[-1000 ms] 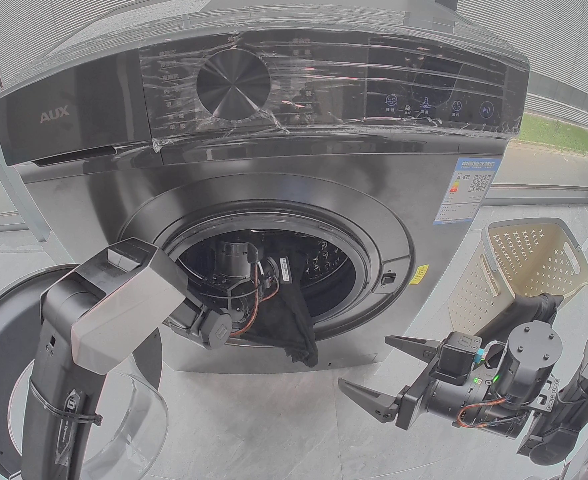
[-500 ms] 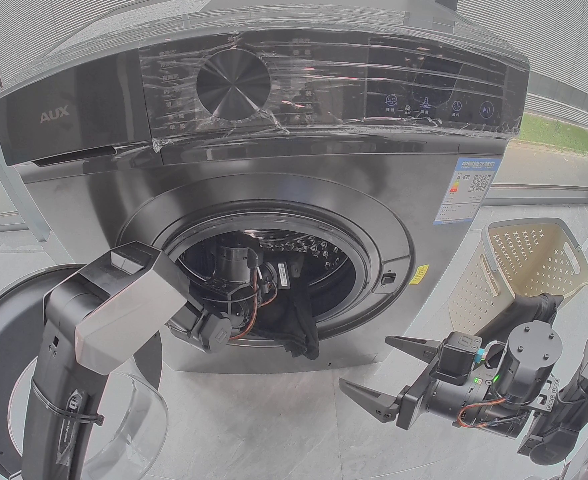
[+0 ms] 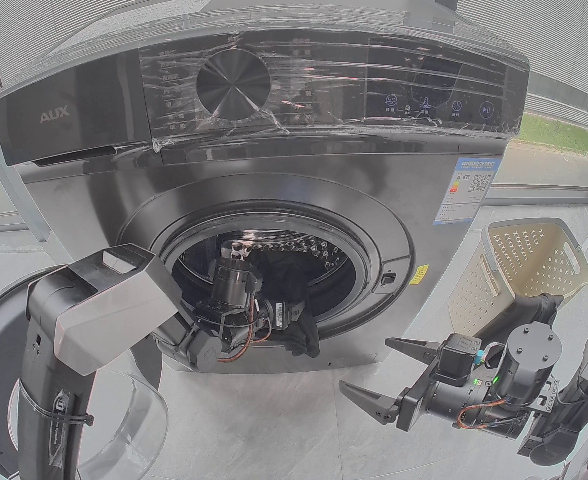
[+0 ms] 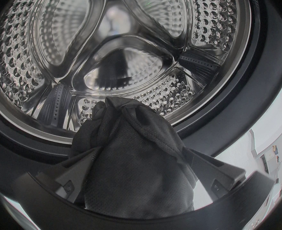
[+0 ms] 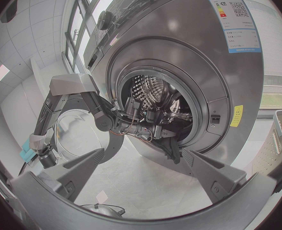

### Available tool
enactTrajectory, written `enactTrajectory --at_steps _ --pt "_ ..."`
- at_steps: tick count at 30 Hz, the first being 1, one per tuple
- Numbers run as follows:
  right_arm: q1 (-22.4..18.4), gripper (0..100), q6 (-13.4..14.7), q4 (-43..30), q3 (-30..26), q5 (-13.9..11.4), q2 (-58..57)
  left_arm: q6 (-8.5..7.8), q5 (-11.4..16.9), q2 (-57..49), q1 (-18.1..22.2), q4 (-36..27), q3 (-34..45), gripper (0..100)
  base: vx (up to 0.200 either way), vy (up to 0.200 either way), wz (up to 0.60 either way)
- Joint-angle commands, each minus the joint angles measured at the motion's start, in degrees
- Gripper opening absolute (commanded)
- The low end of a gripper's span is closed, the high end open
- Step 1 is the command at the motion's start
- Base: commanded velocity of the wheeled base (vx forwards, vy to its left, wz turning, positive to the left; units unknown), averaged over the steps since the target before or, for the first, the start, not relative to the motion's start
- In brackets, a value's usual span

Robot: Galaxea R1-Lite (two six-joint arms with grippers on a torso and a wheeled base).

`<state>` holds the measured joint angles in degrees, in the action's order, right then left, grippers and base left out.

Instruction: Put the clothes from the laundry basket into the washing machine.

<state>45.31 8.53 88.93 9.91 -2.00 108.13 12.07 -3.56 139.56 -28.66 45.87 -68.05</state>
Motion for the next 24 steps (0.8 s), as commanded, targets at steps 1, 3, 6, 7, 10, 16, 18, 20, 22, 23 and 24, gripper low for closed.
enactTrajectory --at_steps 1,3,6,7,10,16,18,20,22,23,24 --pt "0.04 100 -0.01 0.01 -0.07 -0.02 0.06 -0.12 -0.04 0.89 0.27 0.09 -1.21 100 0.000 0.000 0.00" --pt "0.04 100 -0.01 0.01 0.11 -0.02 -0.03 -0.12 0.04 1.07 0.36 0.09 -1.56 0 0.000 0.000 0.00" --pt "0.04 100 -0.01 0.01 0.11 -0.11 -0.11 -0.12 0.04 1.24 0.18 0.27 -1.56 0 0.000 0.000 0.00" --pt "0.04 100 -0.01 0.01 0.20 -0.02 -0.11 -0.12 0.13 1.24 0.10 0.36 -1.47 0 0.000 0.000 0.00" --pt "0.04 100 -0.01 0.01 0.20 -0.11 -0.11 0.06 0.04 1.42 -0.26 0.80 -1.74 0 0.000 0.000 0.00" --pt "0.04 100 -0.01 0.01 0.11 -0.02 -0.11 0.50 -0.92 1.95 -0.08 5.10 -6.22 0 0.000 0.000 0.00" --pt "0.04 100 -0.01 0.01 0.20 -0.11 -0.11 0.59 -2.68 2.03 0.54 5.98 -9.65 0 0.000 0.000 0.00" --pt "0.04 100 -0.01 0.01 0.20 -0.02 -0.11 0.59 -3.65 2.12 0.97 6.69 -11.14 0 0.000 0.000 0.00" --pt "0.04 100 -0.01 0.01 0.20 -0.02 -0.11 0.68 -3.74 2.12 1.41 7.04 -12.46 0 0.000 0.000 0.00" --pt "0.04 100 -0.01 0.01 0.20 -0.11 -0.11 0.68 -3.74 2.12 1.41 7.12 -12.72 0 0.000 0.000 0.00" --pt "0.04 100 -0.01 0.01 0.20 -0.02 -0.11 0.85 -3.82 2.56 1.59 7.12 -13.60 0 0.000 0.000 0.00"
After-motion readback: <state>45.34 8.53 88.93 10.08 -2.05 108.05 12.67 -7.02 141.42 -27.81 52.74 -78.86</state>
